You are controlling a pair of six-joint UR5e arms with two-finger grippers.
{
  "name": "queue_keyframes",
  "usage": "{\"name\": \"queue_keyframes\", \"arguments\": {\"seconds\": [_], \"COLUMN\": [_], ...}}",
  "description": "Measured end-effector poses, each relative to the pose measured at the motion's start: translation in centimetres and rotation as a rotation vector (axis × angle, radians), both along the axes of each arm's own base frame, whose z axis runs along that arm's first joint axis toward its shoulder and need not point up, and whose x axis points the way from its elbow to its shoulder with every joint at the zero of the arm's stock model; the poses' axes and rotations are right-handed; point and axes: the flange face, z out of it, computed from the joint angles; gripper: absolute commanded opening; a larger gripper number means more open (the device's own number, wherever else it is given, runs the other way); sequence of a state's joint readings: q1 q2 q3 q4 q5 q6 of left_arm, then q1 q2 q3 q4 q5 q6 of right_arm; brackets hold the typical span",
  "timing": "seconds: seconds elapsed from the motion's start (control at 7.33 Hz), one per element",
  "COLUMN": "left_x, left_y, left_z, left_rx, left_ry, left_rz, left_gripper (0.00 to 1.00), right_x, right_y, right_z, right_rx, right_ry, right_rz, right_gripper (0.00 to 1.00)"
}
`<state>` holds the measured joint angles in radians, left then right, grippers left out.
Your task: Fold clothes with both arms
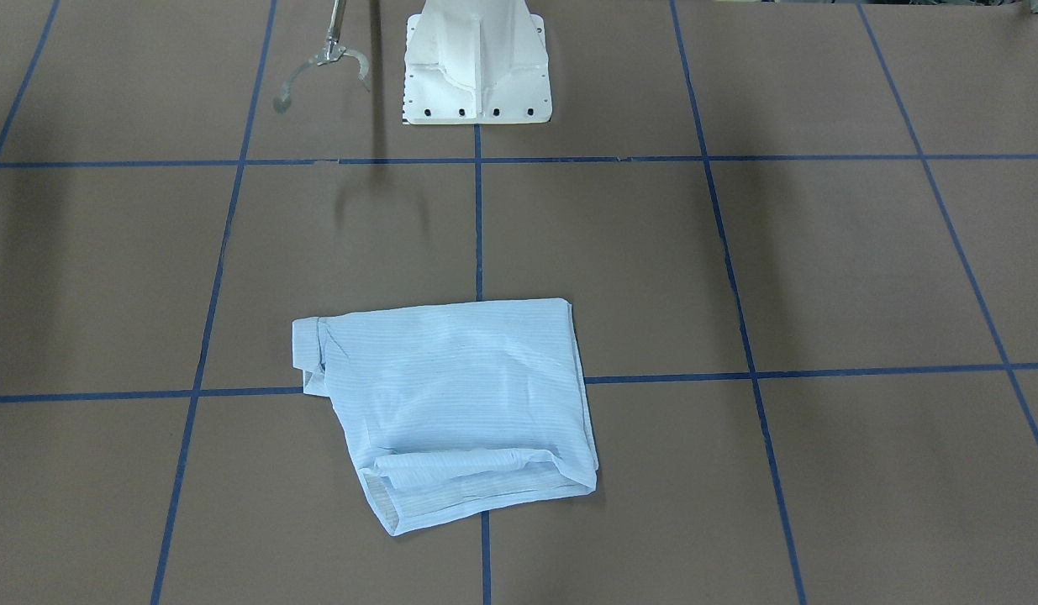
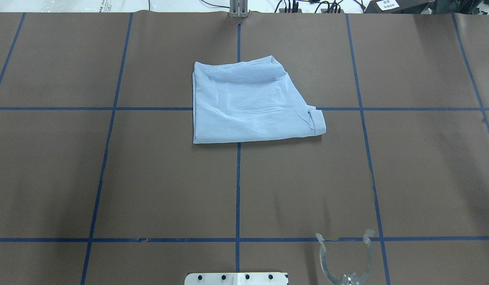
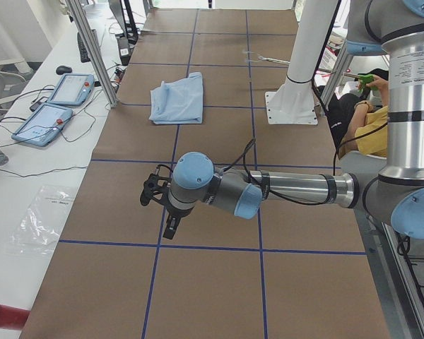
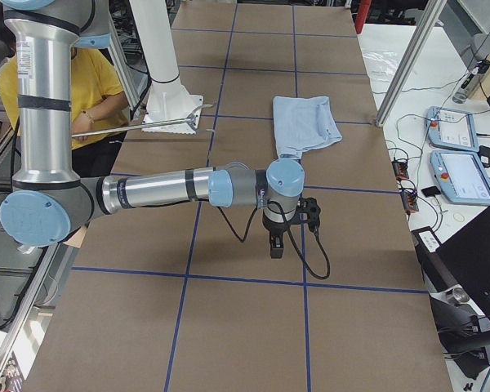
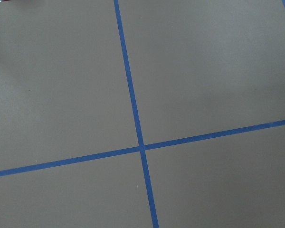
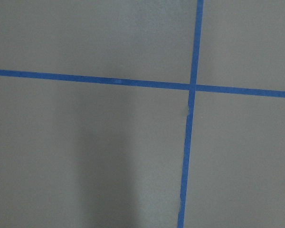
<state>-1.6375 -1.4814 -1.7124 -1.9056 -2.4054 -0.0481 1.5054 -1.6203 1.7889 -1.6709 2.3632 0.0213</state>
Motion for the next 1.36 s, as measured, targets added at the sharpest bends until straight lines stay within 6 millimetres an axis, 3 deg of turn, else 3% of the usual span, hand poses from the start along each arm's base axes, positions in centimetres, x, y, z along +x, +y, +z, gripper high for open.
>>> {"name": "queue_keyframes", "arguments": {"seconds": [1.36], "left_x": [0.3], "left_y": [-0.5], "left_z": [-2.5], "left_rx": [0.093], "left_ry": [-0.001], "left_rz": [0.008], "left_gripper": [1.00], "right_x": [-0.2], "right_y": [-1.1], "right_z": [-1.3], "right_rx": [0.069], "right_ry": [-0.007], "right_rz": [0.002], "right_gripper": [1.00]}}
